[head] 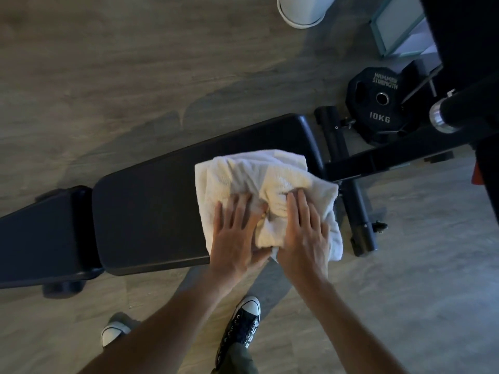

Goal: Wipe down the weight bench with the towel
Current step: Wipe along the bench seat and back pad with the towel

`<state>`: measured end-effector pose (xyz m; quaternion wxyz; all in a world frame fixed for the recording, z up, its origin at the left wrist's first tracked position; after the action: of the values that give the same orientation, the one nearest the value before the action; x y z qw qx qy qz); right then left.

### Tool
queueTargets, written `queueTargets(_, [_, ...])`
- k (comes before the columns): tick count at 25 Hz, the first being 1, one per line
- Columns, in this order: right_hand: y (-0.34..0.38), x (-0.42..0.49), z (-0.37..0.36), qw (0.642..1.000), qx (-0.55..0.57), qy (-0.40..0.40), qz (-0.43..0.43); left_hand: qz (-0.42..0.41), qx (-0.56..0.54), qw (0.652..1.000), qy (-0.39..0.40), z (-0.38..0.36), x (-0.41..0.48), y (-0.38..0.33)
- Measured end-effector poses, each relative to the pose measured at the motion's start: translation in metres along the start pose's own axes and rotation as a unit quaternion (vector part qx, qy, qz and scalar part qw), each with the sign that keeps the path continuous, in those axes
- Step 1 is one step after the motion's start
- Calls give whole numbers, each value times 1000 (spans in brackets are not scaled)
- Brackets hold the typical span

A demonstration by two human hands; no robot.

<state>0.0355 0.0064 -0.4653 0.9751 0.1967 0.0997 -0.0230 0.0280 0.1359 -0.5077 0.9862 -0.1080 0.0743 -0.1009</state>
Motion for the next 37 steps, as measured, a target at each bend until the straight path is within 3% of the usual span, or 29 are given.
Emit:
queueTargets(6, [-7, -30, -13, 1000, 4, -17, -19, -23, -27, 999, -27, -6, -23, -4])
queueTargets(11, [6, 40, 11, 998, 34, -48, -1, 1, -26, 999, -38, 11, 44, 10])
queueTargets(16, [3, 140, 32, 1000, 26, 3, 6, 53, -29, 998, 13, 30, 138, 18])
queueTargets(19, [-1, 154, 36, 999, 45, 18, 20, 66, -38, 997, 30, 31, 156, 16])
queueTargets(26, [-9, 132, 38, 999, 39, 13, -2, 52, -30, 998, 5, 28, 131, 4])
queueTargets(31, [-22, 54, 34, 996, 70, -59, -16, 16, -27, 999, -4, 16, 71, -20])
queueTargets(37, [-15, -34, -9, 997, 11, -40, -60, -34, -2, 999, 23, -2, -10, -13])
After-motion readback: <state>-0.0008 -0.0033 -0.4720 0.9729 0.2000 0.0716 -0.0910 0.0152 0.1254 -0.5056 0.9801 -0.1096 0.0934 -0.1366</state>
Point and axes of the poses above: each hand's wrist, its own x-axis towards the middle knuckle, its own z-axis out of the back of the hand, y = z × x, the point moved 10 cm from there along x, towards the middle knuckle, and after that the axes turned 11 degrees about x, right-handed, at the moved point
